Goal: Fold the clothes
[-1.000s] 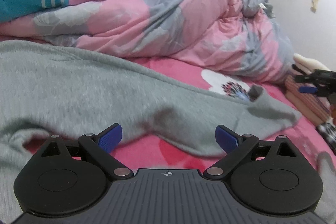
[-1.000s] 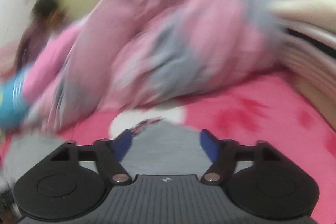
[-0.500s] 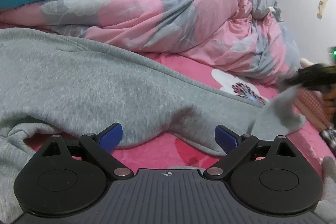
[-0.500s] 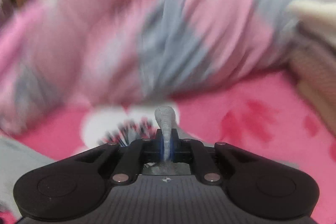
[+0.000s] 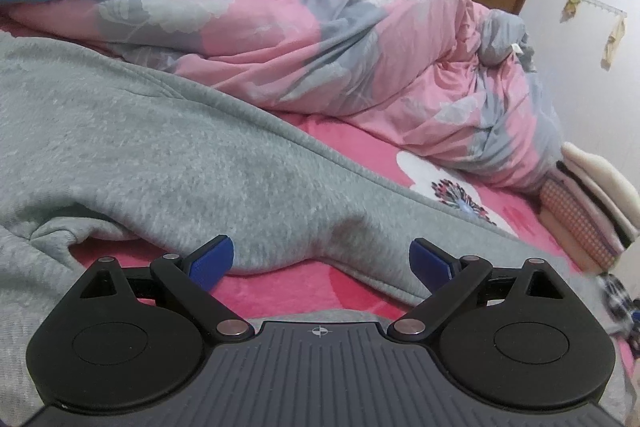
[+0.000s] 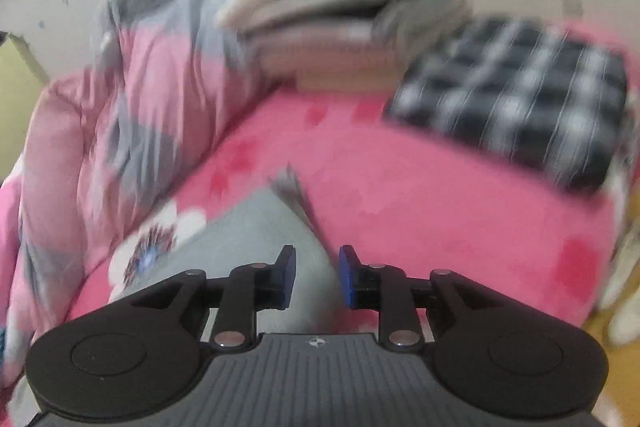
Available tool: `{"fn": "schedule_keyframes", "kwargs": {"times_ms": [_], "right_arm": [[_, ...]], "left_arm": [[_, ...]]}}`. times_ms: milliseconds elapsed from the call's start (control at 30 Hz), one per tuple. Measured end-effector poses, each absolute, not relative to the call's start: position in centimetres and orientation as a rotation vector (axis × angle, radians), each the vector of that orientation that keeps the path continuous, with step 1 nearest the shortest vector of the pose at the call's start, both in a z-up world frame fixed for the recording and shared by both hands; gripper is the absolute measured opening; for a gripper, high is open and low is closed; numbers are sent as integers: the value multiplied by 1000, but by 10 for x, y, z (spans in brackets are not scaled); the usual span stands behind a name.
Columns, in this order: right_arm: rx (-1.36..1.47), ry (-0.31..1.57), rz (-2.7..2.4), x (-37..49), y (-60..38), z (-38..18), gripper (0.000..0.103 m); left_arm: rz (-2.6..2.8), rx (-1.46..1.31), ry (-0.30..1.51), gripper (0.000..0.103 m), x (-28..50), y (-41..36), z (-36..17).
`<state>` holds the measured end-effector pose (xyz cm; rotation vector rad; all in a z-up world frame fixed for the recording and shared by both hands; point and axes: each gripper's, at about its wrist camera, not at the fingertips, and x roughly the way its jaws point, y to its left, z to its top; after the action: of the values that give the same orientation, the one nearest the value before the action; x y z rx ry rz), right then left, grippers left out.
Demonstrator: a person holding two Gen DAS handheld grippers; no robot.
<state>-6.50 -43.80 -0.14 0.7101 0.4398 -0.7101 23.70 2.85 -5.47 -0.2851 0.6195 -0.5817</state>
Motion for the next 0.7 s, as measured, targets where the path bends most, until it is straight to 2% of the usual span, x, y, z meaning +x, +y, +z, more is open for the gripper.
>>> {"fn": "schedule_keyframes", "kwargs": {"times_ms": [33, 100, 167, 267, 500, 633, 667, 700], "right_arm": [[653, 414, -702, -61, -432, 11, 26], [509, 380, -636, -36, -416, 34, 36], [328, 395, -473, 18, -391, 44, 68], [103, 482, -138, 118, -337, 37, 87], [-260, 685, 274, 298, -234, -34, 88], [-204, 803, 336, 358, -238, -61, 87], [-179, 846, 348, 369, -242, -69, 78], [-151, 902, 360, 375, -247, -77, 78]], "left_arm": [[-583, -287, 617, 96, 237, 29, -54], [-586, -294, 609, 96, 237, 31, -52], [-589, -304, 597, 96, 238, 34, -49], [-574, -325, 582, 96, 242, 43, -46], [-522, -328, 641, 96, 257, 52, -54], [-505, -254, 668, 96, 258, 43, -59], [-503, -236, 668, 96, 257, 41, -60], [-501, -220, 670, 96, 256, 40, -60]]}}
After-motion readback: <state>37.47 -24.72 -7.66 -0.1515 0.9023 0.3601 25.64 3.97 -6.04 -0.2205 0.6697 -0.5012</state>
